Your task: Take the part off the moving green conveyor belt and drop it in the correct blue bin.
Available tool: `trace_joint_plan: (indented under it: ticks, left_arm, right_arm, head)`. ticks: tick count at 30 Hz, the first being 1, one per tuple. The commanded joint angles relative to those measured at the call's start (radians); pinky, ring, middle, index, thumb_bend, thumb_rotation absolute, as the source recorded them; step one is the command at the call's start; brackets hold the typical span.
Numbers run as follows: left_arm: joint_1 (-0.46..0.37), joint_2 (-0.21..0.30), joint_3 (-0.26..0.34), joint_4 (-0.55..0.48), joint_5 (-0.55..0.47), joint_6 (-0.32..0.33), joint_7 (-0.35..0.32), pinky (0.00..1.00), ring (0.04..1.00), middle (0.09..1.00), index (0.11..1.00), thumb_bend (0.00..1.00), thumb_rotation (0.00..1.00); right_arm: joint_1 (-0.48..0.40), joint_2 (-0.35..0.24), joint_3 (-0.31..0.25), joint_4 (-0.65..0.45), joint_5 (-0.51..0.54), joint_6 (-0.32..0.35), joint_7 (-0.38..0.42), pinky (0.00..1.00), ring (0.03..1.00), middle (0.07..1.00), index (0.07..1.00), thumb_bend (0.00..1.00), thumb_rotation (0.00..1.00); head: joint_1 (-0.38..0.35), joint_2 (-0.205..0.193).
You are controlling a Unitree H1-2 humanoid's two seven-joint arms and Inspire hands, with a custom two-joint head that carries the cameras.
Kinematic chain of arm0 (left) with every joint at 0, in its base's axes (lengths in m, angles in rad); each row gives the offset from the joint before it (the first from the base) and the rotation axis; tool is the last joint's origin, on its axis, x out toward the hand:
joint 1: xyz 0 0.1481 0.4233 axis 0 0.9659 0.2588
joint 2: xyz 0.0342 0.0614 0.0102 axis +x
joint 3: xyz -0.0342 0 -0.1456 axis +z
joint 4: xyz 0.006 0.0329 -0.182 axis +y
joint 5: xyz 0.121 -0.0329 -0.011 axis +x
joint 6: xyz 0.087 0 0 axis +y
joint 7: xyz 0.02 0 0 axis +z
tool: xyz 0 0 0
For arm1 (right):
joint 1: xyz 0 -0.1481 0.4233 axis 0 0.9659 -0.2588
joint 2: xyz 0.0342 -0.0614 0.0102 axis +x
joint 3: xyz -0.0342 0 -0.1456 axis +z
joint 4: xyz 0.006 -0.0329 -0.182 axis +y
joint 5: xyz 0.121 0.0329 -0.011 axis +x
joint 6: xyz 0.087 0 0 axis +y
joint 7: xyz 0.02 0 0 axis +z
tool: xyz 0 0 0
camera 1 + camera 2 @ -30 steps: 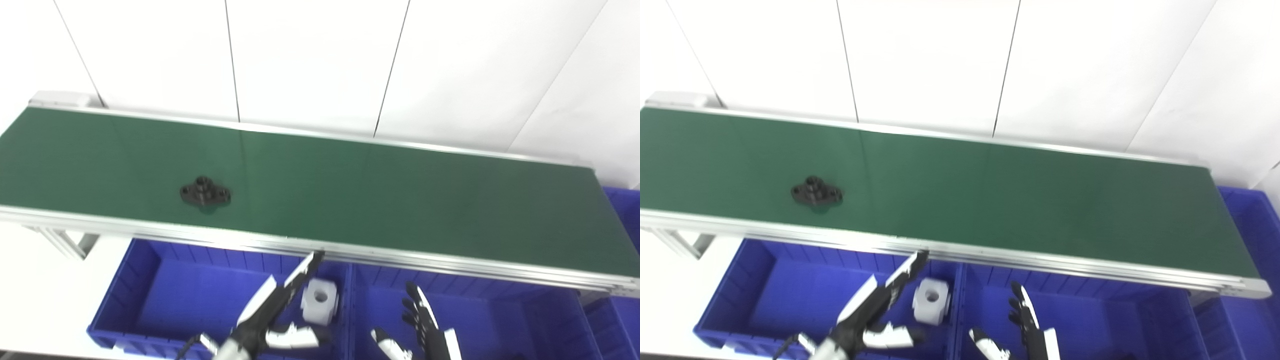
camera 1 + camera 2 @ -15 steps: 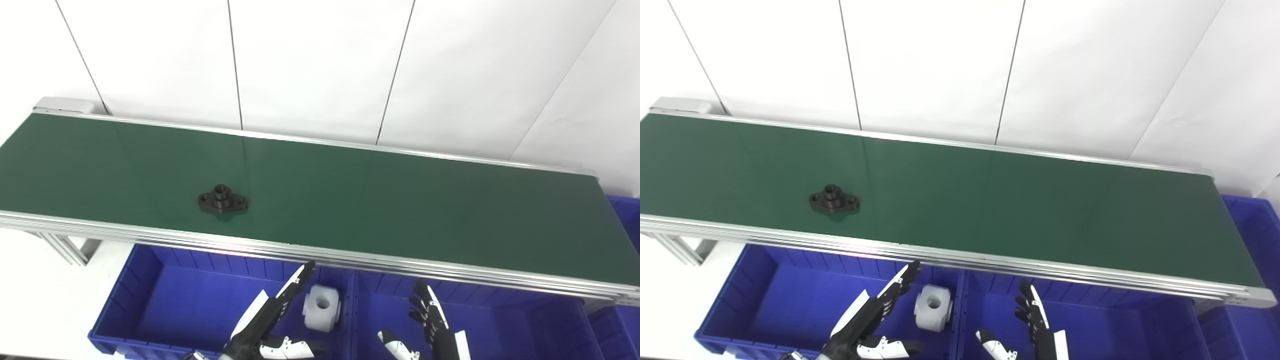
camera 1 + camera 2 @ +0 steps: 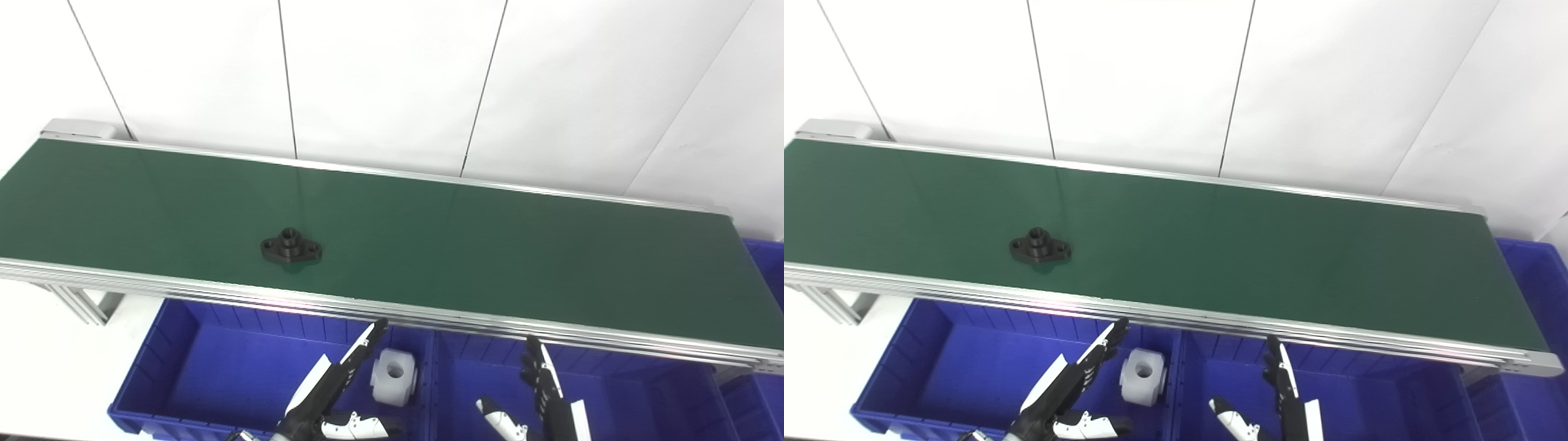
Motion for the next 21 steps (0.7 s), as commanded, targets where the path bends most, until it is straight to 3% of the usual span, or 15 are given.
trace_joint_plan:
  ticks: [1, 10, 15, 21]
  left_arm:
    - [-0.025, -0.025, 0.002, -0.006, -0.022, -0.026, 0.016, 0.98, 1.0, 1.0, 1.0, 0.83, 0.52]
    - [-0.047, -0.051, 0.015, 0.042, -0.005, -0.054, 0.04, 0.97, 1.0, 1.0, 1.0, 0.78, 0.53]
    - [-0.061, -0.05, 0.01, 0.073, 0.018, -0.104, 0.063, 0.94, 0.997, 1.0, 1.0, 0.79, 0.51]
    - [-0.066, -0.052, 0.011, 0.091, 0.026, -0.131, 0.075, 0.93, 0.993, 1.0, 1.0, 0.81, 0.48]
  right_arm:
    - [-0.02, -0.031, -0.006, -0.06, 0.023, -0.057, 0.024, 0.95, 0.976, 0.99, 0.994, 0.68, 0.49]
    - [-0.14, -0.129, -0.049, -0.19, -0.031, 0.027, 0.068, 0.84, 0.903, 0.945, 0.977, 0.74, 0.53]
    - [-0.247, -0.172, -0.056, -0.248, -0.071, 0.131, 0.119, 0.81, 0.881, 0.926, 0.959, 0.73, 0.49]
    - [-0.386, -0.224, -0.031, -0.323, -0.171, 0.326, 0.225, 0.8, 0.854, 0.891, 0.917, 0.74, 0.48]
  head:
    - [0.008, -0.002]
    - [0.106, -0.049]
    - [0.122, -0.056]
    - [0.121, -0.059]
